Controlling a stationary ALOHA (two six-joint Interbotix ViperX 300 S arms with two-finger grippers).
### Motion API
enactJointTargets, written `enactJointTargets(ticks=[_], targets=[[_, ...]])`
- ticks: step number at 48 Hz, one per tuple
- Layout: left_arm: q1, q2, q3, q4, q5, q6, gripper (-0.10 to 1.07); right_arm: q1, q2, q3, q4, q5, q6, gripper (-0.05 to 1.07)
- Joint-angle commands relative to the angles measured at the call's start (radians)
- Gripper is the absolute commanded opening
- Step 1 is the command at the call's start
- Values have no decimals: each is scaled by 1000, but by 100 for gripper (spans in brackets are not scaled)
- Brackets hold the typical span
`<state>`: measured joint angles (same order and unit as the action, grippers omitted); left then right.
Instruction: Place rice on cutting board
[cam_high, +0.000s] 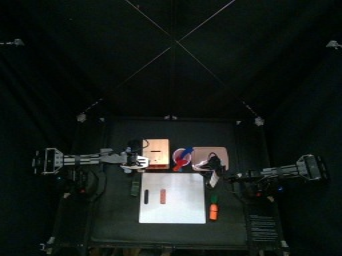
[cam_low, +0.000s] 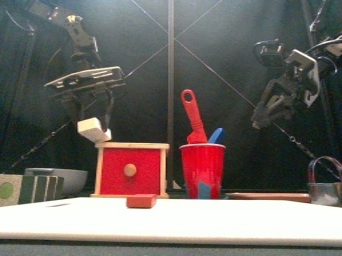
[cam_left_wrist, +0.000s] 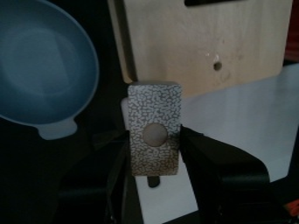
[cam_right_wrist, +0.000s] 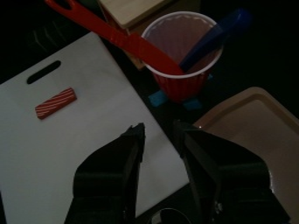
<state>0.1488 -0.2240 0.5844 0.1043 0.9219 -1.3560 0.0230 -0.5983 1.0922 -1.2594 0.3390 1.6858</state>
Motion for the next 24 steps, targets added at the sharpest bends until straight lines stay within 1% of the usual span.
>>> enactJointTargets(ticks=[1,7,13,18,24], targets=[[-37,40,-54,-9,-5,-14,65,-3,-5,-11,-3,0,0,72],[-103,100,-106,-2,-3,-74,65,-6,-3,-8,-5,-2,0,72],[-166,147,-156,43,11,-163,65,-11,-2,-5,-5,-2,-2,72],[-219,179,-201,84,48,-255,65,-18,-2,0,-9,0,-2,72],[-278,224,-255,114,97,-333,65,-31,2,5,-12,0,-2,72]])
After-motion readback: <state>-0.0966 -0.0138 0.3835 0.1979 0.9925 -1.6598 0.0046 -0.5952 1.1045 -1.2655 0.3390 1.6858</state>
